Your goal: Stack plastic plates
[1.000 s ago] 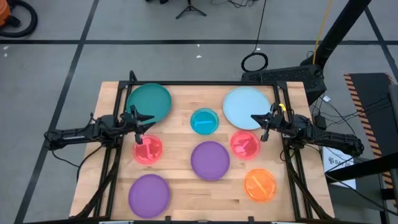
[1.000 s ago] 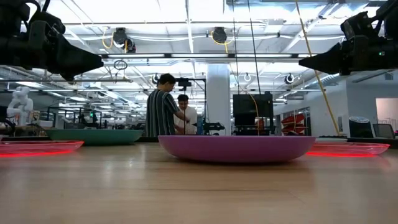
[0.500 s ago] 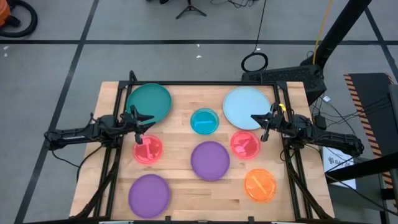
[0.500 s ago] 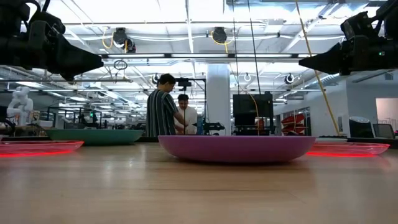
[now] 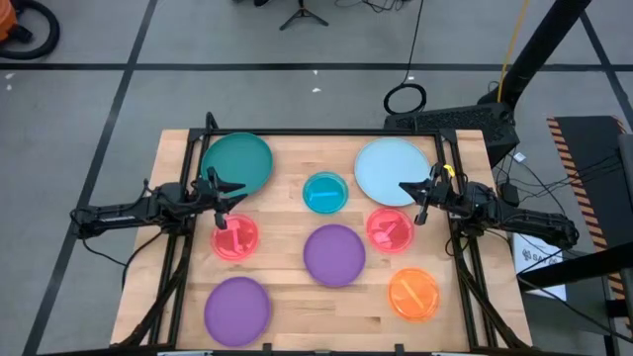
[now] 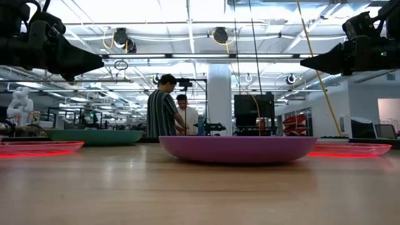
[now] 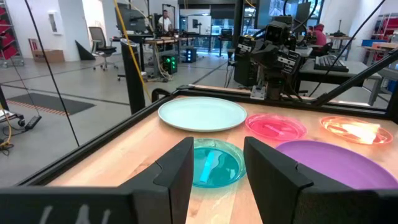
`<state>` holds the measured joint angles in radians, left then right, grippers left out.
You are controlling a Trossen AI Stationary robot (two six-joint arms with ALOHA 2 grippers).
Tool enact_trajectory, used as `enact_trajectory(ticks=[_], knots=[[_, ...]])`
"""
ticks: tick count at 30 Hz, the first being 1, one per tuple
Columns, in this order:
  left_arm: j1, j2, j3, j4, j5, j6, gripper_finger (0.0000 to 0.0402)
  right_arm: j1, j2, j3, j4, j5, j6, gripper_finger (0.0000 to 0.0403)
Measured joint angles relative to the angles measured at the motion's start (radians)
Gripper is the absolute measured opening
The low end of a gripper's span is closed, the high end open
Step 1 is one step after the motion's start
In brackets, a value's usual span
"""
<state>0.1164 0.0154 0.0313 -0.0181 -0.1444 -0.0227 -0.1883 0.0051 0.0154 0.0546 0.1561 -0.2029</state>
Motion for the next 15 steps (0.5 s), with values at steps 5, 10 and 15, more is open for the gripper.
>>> enact_trajectory(ticks=[5,10,15], knots=[[0.0,0.0,0.0,0.0,0.0,0.0,0.0147,0.0,0.0,0.0,0.0,0.0,0.0,0.0004],[0.0,0.0,0.0,0.0,0.0,0.0,0.0147,0.0,0.0,0.0,0.0,0.0,0.0,0.0004],[0.0,0.0,0.0,0.0,0.0,0.0,0.0147,0.0,0.0,0.0,0.0,0.0,0.005,0.0004]])
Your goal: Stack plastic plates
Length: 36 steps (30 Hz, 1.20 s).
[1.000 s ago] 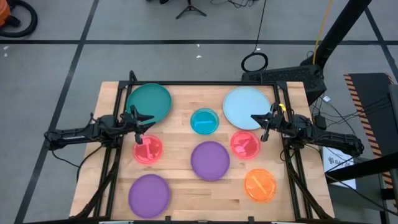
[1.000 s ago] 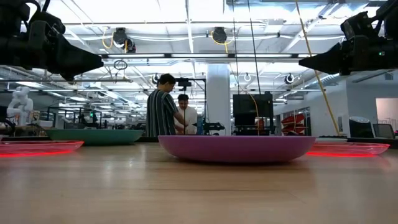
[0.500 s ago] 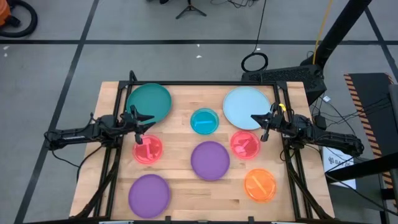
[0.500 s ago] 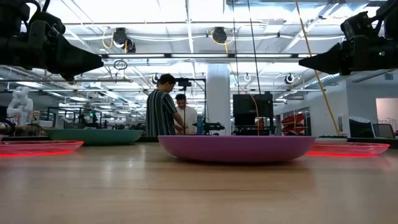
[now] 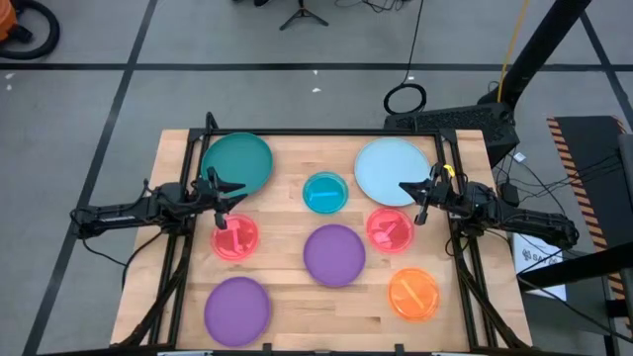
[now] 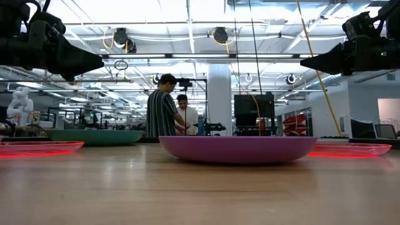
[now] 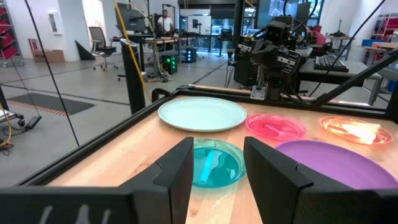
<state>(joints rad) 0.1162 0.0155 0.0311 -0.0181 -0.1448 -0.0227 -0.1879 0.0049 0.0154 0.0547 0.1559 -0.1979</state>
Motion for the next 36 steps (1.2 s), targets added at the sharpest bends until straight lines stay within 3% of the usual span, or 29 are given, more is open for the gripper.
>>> enact_trajectory(ticks=[3,6,8,11,17,24,29,36], knots=[[0.0,0.0,0.0,0.001,-0.001,0.002,0.0147,0.0,0.0,0.0,0.0,-0.001,0.019,0.0004],[0.0,0.0,-0.002,0.029,-0.04,0.037,0.0147,0.0,0.0,0.0,0.005,-0.027,0.223,0.0004],[0.0,0.0,-0.002,0.068,-0.042,0.009,0.0147,0.0,0.0,0.0,0.022,0.033,0.298,0.0004],[0.0,0.005,-0.002,0.144,-0.043,-0.046,0.0147,-0.001,0.009,0.0,0.068,0.123,0.281,0.0004],[0.0,0.005,-0.002,0.396,-0.037,-0.096,0.0147,-0.002,0.081,0.003,0.241,0.138,0.234,0.0004],[0.0,0.01,-0.001,0.618,-0.037,-0.197,0.0147,-0.002,0.253,0.123,0.271,0.191,0.24,0.0004],[0.0,0.014,-0.001,0.604,-0.027,-0.277,0.0147,-0.002,0.397,0.25,0.242,0.198,0.27,0.0004],[0.0,0.065,-0.001,0.646,-0.029,-0.295,0.0147,-0.01,0.619,0.463,0.156,0.324,0.268,0.0004]])
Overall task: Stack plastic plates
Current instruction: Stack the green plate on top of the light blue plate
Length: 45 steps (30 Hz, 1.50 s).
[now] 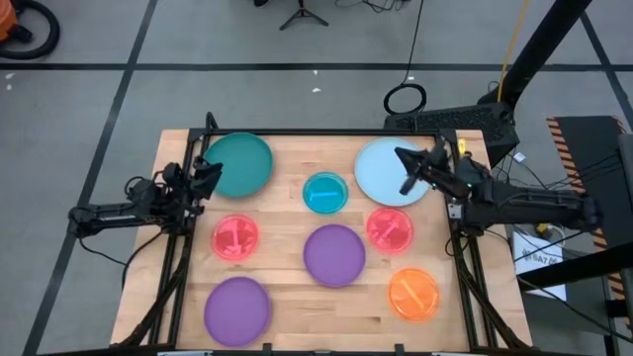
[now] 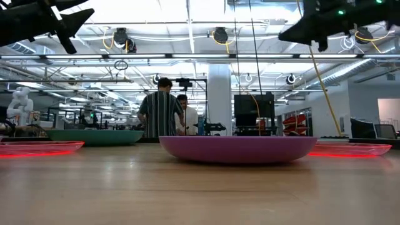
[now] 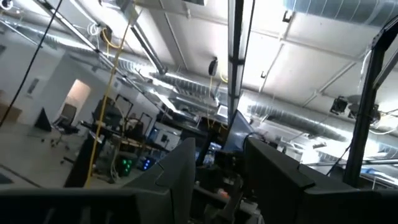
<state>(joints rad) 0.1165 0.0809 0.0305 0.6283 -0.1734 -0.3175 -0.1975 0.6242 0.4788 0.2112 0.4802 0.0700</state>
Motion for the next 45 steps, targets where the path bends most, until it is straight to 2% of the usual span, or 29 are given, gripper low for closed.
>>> enact_trajectory(ticks=[5,10,12,15,18,21,25,34,45], knots=[[0.001,0.084,0.058,-0.018,-0.042,0.004,0.0147,-0.047,0.166,0.143,-0.041,0.022,-0.004,0.0004],[0.001,0.223,0.196,-0.139,-0.047,0.103,0.0147,-0.106,0.329,0.261,-0.055,0.019,-0.006,0.0004],[0.001,0.27,0.278,-0.249,-0.062,0.166,0.0147,-0.13,0.39,0.308,-0.062,0.017,-0.007,0.0004],[0.001,0.337,0.414,-0.507,-0.104,0.281,0.0147,-0.159,0.478,0.38,-0.074,0.016,-0.018,0.0004],[0.001,0.402,0.523,-0.751,-0.213,0.351,0.0147,-0.174,0.563,0.444,-0.079,0.014,-0.022,0.0004],[0.001,0.457,0.579,-0.862,-0.358,0.354,0.0147,-0.183,0.651,0.519,-0.085,-0.024,-0.003,0.0004],[0.001,0.495,0.585,-0.876,-0.444,0.38,0.0147,-0.19,0.778,0.632,-0.091,-0.122,0.022,0.0004],[0.001,0.476,0.586,-0.87,-0.465,0.42,0.0147,-0.189,1.079,0.908,-0.091,-0.251,0.024,0.0004],[0.001,0.459,0.587,-0.962,-0.466,0.418,0.0147,-0.189,1.39,1.179,-0.09,-0.276,0.078,0.0004]])
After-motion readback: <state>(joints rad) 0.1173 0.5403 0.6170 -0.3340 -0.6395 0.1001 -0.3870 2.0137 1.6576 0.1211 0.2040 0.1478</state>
